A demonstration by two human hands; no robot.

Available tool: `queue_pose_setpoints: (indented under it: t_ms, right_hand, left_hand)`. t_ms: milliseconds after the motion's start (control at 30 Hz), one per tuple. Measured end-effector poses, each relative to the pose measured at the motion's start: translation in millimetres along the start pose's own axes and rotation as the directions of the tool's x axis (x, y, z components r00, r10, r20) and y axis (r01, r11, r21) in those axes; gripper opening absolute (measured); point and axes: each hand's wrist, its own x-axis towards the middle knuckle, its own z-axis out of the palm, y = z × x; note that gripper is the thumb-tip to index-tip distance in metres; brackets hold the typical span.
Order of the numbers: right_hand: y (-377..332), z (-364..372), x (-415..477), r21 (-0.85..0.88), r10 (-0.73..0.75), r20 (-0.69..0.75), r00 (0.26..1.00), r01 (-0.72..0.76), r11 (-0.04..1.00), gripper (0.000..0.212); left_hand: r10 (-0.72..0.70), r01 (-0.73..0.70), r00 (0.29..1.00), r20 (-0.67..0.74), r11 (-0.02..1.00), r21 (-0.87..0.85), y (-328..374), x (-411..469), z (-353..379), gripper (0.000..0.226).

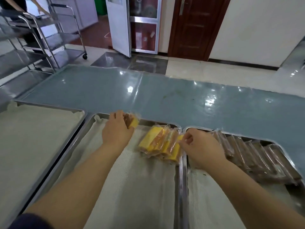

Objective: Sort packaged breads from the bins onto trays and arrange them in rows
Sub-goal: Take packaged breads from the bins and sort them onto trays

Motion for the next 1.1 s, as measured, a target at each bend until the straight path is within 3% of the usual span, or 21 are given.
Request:
queue_pose_setpoints:
  t_ms: [100, 200, 300, 467, 667, 867, 1100]
  right_hand:
    - [7.3, 1.5, 4.7, 0.029, 0.026, -0.001, 1.000, -0.026, 0.999, 0.020]
    - [13.1, 5.5, 5.5, 0.039, 0.034, 0.003, 0.999, -0.034, 0.999, 0.016]
    - [14.8, 6.3, 2.5, 0.027, 0.020, 0.020, 1.000, -0.020, 0.999, 0.014]
    - [12.6, -8.7, -12.1, -0.030, 0.026, 0.064, 0.998, -0.024, 0.999, 0.016]
    - [14.8, -44.6, -55.0, -0.053, 0.050, 0.089, 0.995, -0.046, 0.998, 0.016]
    - [30.0, -95.5, -121.4, -0.150, 0.025, 0.252, 0.967, 0.013, 0.989, 0.023]
    - [72.2, -148.5, -189.8, -0.265, 0.120, 0.227, 0.966, -0.057, 0.962, 0.021]
  left_hand:
    - [-0.041, 0.043, 0.985, 0.168, 0.999, -0.005, 6.8, 9.0, 21.1, 0.065]
    - [0.015, -0.027, 0.928, 0.372, 0.999, 0.025, 10.9, 4.7, 34.3, 0.082]
    - [0.112, -0.093, 0.873, 0.474, 0.994, -0.064, 7.9, -4.7, 28.3, 0.069]
    - [0.184, -0.196, 0.824, 0.536, 0.980, -0.035, 10.1, -18.8, -9.7, 0.031]
    - [0.294, -0.439, 0.735, 0.612, 0.893, 0.099, 37.5, -54.9, -50.2, 0.030]
    - [0.455, -0.677, 0.576, 0.679, 0.731, 0.085, 71.9, -99.4, -69.0, 0.030]
    - [0.622, -0.815, 0.441, 0.647, 0.579, -0.001, 129.6, -145.2, -89.0, 0.028]
